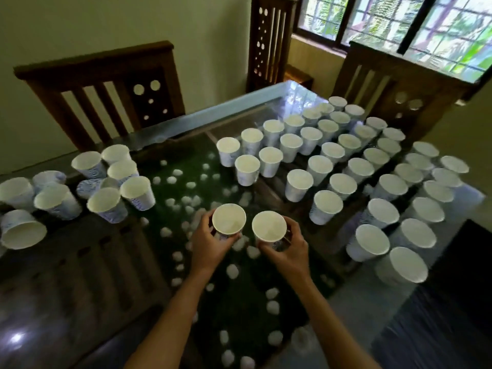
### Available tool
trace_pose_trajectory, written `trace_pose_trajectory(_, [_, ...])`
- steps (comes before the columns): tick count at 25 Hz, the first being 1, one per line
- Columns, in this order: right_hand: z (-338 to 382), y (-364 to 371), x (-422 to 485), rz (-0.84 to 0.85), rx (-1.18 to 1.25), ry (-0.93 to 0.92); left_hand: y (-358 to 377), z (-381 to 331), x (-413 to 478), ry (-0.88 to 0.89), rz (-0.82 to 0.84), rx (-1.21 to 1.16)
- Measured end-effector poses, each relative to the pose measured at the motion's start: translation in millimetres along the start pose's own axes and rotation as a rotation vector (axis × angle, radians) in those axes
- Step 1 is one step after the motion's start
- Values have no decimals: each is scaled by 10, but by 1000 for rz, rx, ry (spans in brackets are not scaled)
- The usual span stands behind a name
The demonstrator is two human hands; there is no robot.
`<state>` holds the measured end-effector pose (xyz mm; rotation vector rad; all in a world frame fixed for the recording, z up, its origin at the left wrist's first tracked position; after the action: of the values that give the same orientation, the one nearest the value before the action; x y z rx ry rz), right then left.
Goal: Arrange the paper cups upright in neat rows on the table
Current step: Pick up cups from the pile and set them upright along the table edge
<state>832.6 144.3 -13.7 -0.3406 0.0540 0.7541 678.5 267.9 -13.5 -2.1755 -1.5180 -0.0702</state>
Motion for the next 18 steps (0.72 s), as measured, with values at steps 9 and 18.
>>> trace_pose_trajectory(9, [-539, -788, 505, -164, 36, 61, 1278, -92, 437, 1, 164, -43])
trace_pose_trajectory(18, [-678, -872, 614, -148, 42, 81, 1528, -33, 483, -46, 178, 0])
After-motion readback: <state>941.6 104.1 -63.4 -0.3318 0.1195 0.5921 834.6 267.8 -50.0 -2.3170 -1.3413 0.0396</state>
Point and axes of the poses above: each hand's wrist, its own x-axis towards the middle knuckle, its own y-axis out of the palm, z = x × y, the point moved 6 cm from there along x, towards the middle knuckle, and after that the axes turned 15 degrees about y, right-handed, at the moved point
